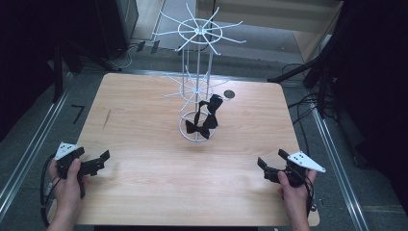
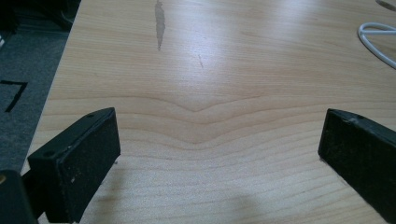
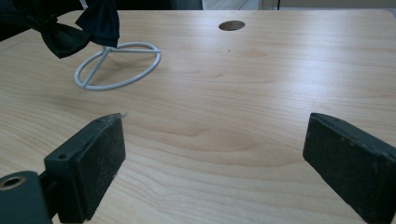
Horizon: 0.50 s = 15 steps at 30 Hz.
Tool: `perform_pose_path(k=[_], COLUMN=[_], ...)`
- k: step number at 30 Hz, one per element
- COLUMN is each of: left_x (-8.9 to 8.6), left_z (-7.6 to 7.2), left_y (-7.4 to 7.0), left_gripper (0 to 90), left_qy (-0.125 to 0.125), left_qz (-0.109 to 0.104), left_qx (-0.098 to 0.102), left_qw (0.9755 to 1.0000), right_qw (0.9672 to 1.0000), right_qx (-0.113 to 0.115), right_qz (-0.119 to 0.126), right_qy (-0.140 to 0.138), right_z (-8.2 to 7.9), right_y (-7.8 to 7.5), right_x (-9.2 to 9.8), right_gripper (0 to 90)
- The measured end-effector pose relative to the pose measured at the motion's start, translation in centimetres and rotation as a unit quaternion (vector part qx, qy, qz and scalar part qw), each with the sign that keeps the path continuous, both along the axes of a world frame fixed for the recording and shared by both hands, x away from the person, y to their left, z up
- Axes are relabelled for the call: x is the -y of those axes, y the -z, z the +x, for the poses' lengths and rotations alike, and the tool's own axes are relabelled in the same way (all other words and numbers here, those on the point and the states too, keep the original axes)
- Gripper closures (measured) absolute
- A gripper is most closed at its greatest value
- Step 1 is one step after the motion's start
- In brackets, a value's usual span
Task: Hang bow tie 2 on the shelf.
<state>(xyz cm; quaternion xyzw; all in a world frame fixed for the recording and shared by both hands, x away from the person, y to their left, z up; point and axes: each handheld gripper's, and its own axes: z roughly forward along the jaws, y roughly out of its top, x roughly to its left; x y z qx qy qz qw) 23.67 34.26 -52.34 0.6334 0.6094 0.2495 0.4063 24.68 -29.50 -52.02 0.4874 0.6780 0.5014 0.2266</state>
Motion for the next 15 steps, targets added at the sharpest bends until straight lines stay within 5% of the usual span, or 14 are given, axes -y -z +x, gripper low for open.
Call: perform_pose_path(k=[15], left_x=[0.1], left_z=[0.0], left_y=[0.0], left_gripper=[0.0], left_qy=[-0.001], left_qz=[0.003], left_qx=[0.001], left_qw=[1.0000], right_qw=[0.9996], right_qx=[-0.009], right_qz=[0.003], right_qy=[0.026], right_z=[-1.7], right_y=[1.2], right_x=[3.6], right_gripper=[5.9])
